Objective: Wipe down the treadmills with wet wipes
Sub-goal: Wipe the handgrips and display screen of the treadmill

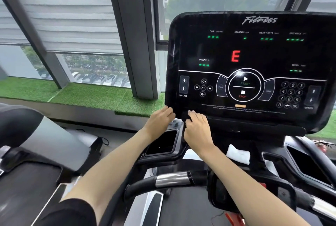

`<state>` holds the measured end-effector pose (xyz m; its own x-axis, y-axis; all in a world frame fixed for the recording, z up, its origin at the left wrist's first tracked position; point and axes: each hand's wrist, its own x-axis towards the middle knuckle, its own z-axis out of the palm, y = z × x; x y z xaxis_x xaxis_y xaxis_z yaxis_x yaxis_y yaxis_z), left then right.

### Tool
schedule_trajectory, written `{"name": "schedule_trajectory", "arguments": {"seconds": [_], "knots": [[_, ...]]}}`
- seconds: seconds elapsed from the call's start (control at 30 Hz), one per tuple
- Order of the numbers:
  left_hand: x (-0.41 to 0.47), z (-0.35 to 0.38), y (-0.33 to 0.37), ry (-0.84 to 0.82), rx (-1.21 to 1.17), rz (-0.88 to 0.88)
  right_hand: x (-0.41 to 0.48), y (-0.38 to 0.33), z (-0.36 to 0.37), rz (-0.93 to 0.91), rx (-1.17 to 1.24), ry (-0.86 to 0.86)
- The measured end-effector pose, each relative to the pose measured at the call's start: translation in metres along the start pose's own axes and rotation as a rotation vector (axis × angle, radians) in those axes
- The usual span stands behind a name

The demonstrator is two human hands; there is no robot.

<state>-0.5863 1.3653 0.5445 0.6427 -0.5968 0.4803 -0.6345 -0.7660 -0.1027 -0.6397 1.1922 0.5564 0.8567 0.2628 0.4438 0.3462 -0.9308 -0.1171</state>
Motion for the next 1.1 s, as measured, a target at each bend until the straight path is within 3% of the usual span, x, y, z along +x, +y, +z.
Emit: {"name": "schedule_trajectory", "arguments": {"seconds": [0.07, 0.13, 0.23, 0.33, 0.5, 0.63, 0.77, 0.87, 0.93, 1.1], "knots": [[-0.028, 0.010, -0.005, -0.162, 0.055, 0.074, -0.002, 0.003, 0.001, -0.019, -0.002, 0.018], [-0.055, 0.011, -0.017, -0.268, 0.060, 0.008, -0.004, 0.003, 0.000, -0.019, -0.003, 0.003], [-0.076, -0.001, -0.034, -0.280, -0.028, -0.473, -0.006, 0.001, 0.002, 0.004, 0.033, -0.048], [-0.076, -0.013, -0.041, -0.180, -0.287, -0.964, -0.006, -0.003, 0.002, 0.048, 0.086, -0.084], [-0.072, -0.032, -0.008, 0.018, -1.045, -1.501, -0.010, -0.010, -0.016, 0.125, 0.244, -0.172], [-0.066, -0.061, 0.032, 0.143, -1.463, -1.520, -0.024, -0.025, -0.030, 0.111, 0.507, -0.165], [-0.078, -0.084, 0.076, 0.092, -1.626, -1.428, -0.045, -0.042, -0.042, 0.222, 0.933, -0.447], [-0.101, -0.093, 0.109, 0.175, -1.690, -1.418, -0.056, -0.058, -0.043, 0.419, 1.208, -0.615], [-0.115, -0.100, 0.130, 0.223, -1.718, -1.426, -0.065, -0.064, -0.043, 0.488, 1.259, -0.664], [-0.125, -0.111, 0.158, 0.191, -1.680, -1.416, -0.082, -0.058, -0.054, 0.466, 1.258, -0.719]]}}
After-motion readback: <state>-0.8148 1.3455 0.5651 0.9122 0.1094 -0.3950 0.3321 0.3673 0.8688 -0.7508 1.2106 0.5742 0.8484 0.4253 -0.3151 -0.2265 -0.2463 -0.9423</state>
